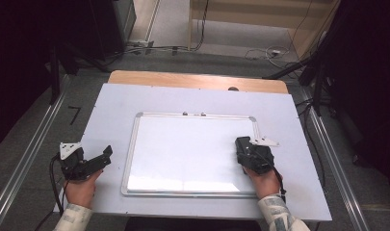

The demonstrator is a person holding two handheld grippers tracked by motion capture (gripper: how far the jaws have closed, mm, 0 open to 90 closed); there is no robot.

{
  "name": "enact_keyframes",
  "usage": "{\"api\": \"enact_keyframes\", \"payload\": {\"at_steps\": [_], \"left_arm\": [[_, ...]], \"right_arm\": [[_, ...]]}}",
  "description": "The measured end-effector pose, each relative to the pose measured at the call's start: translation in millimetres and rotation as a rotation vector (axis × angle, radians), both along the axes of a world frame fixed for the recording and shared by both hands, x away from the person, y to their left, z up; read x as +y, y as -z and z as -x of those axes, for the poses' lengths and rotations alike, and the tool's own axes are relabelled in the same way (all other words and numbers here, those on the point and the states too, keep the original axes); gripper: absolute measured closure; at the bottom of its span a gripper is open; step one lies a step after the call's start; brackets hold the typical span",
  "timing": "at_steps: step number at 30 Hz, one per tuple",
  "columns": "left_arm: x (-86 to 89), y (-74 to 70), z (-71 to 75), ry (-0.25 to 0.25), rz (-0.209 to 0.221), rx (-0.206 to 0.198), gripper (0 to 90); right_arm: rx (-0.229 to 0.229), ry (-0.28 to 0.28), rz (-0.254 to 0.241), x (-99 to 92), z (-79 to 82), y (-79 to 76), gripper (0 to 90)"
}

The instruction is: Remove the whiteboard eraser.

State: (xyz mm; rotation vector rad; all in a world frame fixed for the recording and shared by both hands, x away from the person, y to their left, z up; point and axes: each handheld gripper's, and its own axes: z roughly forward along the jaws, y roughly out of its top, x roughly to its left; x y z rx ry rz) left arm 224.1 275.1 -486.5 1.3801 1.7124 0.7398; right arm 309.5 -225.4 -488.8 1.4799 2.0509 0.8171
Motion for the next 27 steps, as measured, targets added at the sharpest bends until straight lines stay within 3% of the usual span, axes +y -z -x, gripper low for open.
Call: {"api": "enact_keyframes", "payload": {"at_steps": [7,20,27], "left_arm": [[7.2,2.5,3.6,-0.026,0.012,0.004,1.5],[2.5,2.5,-1.5,-0.01,0.004,0.007,1.5],[3.4,2.3,-1.7,-0.013,0.01,0.004,1.5]], "right_arm": [[0.009,0.016,-0.006,-11.7,-1.1,-0.5,36.8],[0.009,0.102,0.004,-3.9,-54.7,-2.7,36.8],[0.008,0.101,0.004,6.8,-75.2,-3.2,36.8]]}}
